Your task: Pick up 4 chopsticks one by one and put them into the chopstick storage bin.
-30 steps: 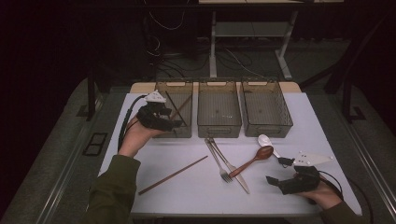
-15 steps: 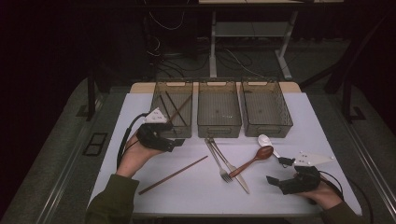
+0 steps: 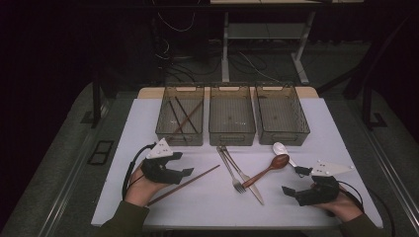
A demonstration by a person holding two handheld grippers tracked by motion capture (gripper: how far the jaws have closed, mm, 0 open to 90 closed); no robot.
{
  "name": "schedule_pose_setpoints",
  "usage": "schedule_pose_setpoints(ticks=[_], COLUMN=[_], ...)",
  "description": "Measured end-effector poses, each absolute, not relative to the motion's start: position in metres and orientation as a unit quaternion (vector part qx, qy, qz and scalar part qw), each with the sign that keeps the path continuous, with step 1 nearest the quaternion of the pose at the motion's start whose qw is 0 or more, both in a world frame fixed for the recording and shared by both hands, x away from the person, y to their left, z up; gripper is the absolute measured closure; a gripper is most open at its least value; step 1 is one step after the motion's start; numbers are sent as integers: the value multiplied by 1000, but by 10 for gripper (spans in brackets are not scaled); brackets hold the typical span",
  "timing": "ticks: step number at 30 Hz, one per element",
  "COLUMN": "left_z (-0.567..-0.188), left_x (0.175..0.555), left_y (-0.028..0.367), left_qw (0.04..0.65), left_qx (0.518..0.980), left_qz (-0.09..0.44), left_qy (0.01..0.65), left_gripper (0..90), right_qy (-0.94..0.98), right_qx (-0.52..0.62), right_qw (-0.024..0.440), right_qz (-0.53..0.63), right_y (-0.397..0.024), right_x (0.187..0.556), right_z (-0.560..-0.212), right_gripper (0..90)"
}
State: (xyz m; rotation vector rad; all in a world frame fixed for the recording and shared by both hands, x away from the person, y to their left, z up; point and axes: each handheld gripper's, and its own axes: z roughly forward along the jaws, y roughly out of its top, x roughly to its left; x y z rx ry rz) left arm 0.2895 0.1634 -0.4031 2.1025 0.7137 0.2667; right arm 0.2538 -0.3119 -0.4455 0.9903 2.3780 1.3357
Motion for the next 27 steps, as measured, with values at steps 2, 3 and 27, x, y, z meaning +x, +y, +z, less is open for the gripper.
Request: schedule_pose_setpoints(ticks=[2, 3, 27], left_z=[-408, -410, -440], left_x=[284, 282, 282], left_y=[164, 165, 165], left_qw=[437, 435, 376], left_qx=[846, 846, 881], left_qz=[105, 104, 58], left_qy=[288, 290, 281], left_gripper=[359, 375, 745], right_qy=[813, 814, 815], right_qx=[340, 339, 337], right_qw=[118, 118, 119], right_qz=[457, 457, 456], right_y=[-312, -311, -311], right_x=[254, 254, 253], right_z=[-446, -446, -446], right_gripper=[98, 98, 98])
